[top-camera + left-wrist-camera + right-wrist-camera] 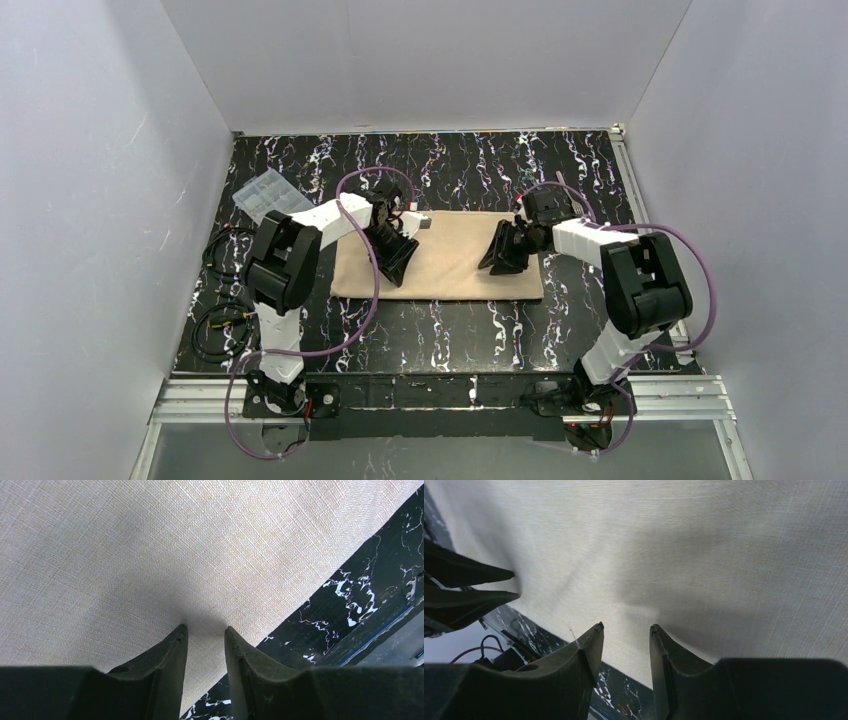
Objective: Fold the napkin into a case and place the utensils inside
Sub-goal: Smooth out the rectangle-folded napkin at the center of the board.
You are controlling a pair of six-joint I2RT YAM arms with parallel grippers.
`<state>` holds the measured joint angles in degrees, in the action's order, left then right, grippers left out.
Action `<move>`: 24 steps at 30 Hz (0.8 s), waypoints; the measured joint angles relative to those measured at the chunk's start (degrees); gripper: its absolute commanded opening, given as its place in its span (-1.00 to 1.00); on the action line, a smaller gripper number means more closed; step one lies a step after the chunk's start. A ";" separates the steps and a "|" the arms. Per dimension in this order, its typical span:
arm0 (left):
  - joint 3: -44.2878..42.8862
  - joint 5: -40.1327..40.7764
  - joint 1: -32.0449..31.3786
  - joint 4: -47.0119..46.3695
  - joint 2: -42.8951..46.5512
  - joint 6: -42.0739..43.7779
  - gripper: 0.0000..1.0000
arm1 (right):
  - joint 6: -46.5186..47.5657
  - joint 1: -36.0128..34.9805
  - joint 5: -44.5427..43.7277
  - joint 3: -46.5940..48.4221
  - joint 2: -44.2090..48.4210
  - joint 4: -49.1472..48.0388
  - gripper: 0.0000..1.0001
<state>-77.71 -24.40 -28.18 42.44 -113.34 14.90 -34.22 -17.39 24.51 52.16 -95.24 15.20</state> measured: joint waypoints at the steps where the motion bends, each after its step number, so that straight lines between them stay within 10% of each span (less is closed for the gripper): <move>1: 0.04 0.42 0.00 -0.11 0.04 -0.15 -0.34 | 0.13 0.02 0.00 0.02 -0.85 0.02 -0.09; 12: 0.81 8.11 0.09 -4.87 5.18 -2.38 -0.10 | 1.38 0.11 -0.15 2.36 -5.01 2.67 -0.16; 24: -5.81 -18.32 -2.56 -2.99 4.04 -9.62 -0.37 | 1.53 0.11 -0.55 2.36 -5.01 2.80 -0.20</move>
<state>-83.53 -42.72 -30.74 39.44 -109.30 5.28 -32.69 -17.28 23.97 54.52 -100.25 18.00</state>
